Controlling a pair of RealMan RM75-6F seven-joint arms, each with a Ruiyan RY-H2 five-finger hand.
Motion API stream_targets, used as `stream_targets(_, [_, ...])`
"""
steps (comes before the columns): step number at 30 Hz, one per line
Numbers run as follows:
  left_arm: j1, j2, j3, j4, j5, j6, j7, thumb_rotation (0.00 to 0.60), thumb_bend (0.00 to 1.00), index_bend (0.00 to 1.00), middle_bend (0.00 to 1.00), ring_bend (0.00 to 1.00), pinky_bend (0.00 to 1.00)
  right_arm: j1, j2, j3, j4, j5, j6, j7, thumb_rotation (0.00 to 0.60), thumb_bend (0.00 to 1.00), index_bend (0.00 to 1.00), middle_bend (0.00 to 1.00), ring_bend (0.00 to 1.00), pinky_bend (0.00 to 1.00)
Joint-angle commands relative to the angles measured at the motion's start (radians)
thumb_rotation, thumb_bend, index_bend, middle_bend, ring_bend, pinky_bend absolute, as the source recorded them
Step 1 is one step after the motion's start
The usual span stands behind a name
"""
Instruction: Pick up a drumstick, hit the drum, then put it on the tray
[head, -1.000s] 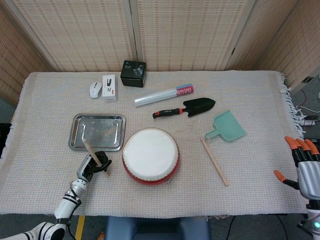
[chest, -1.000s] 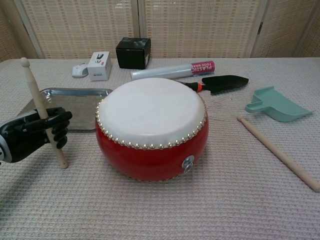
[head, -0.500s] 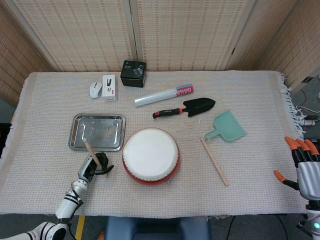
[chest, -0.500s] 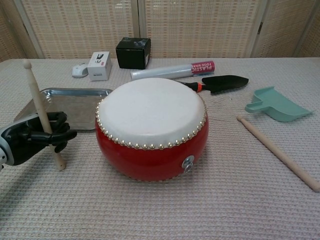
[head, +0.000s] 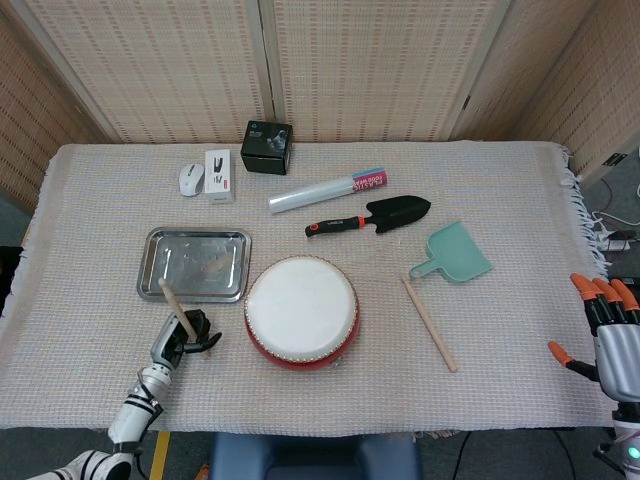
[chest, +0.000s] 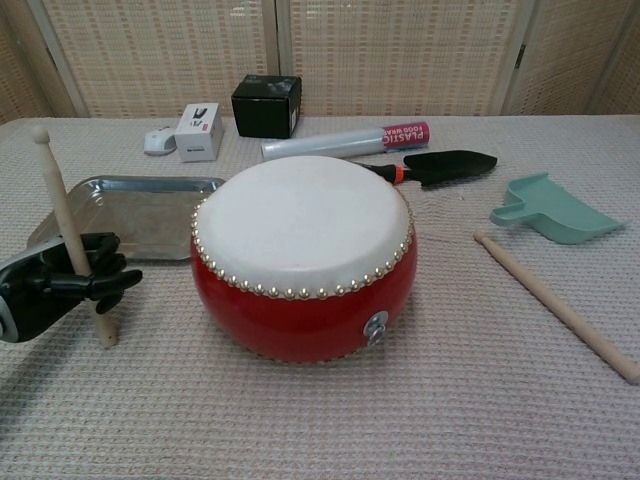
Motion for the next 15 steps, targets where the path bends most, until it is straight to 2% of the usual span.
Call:
stream_targets(1, [0.005,0.001,0.009,0.008,0.007,-0.001,-0.014,0.6,0.26,0.8,0.86,0.8,0.78,0.001,0.0,0.0,-0.002,-0.001,-0.001,-0.002,0.6,0.16,0.07,0.12,0.0,0.08])
stream_targets(15, [0.011,-0.012,0.028,0.039,0.024,-0.008,-0.048,0.6,0.26,0.81,0.88,0.82,0.78,0.003,0.001,0.001,-0.008,0.0,-0.005,-0.009,0.6,0.16,0.07,0.12,0.0,0.08])
